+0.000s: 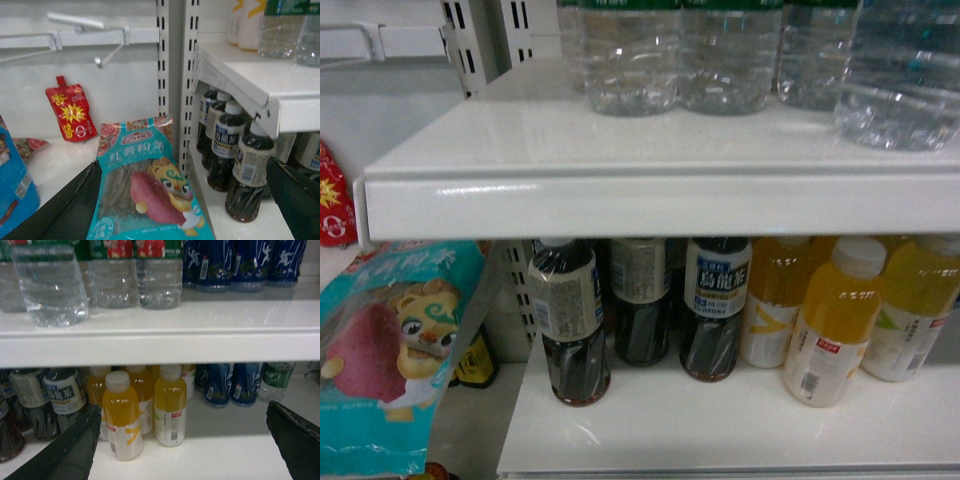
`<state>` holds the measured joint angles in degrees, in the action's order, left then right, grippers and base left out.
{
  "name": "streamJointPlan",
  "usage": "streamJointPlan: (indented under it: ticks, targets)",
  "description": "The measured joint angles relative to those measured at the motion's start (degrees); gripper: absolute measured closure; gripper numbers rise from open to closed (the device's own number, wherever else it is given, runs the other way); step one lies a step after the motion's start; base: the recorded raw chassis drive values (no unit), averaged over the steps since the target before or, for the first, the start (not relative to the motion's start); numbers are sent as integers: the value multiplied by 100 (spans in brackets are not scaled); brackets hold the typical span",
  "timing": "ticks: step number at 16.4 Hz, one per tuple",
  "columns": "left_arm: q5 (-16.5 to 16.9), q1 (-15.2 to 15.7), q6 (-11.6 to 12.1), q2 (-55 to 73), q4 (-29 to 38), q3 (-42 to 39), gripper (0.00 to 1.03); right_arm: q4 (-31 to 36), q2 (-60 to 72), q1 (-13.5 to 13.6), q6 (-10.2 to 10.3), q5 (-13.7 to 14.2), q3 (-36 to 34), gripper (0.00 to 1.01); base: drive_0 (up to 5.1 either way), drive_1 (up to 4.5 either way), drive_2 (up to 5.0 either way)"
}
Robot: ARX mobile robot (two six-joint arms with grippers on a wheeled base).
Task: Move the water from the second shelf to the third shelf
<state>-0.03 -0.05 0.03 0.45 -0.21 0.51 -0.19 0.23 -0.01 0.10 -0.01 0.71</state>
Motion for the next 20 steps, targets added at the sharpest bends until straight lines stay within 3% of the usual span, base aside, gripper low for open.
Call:
streamJointPlan:
  ticks: [20]
  targets:
    - [2, 0, 0, 0, -9, 0, 5, -13, 2, 0, -15, 0, 0, 3, 0, 0, 0]
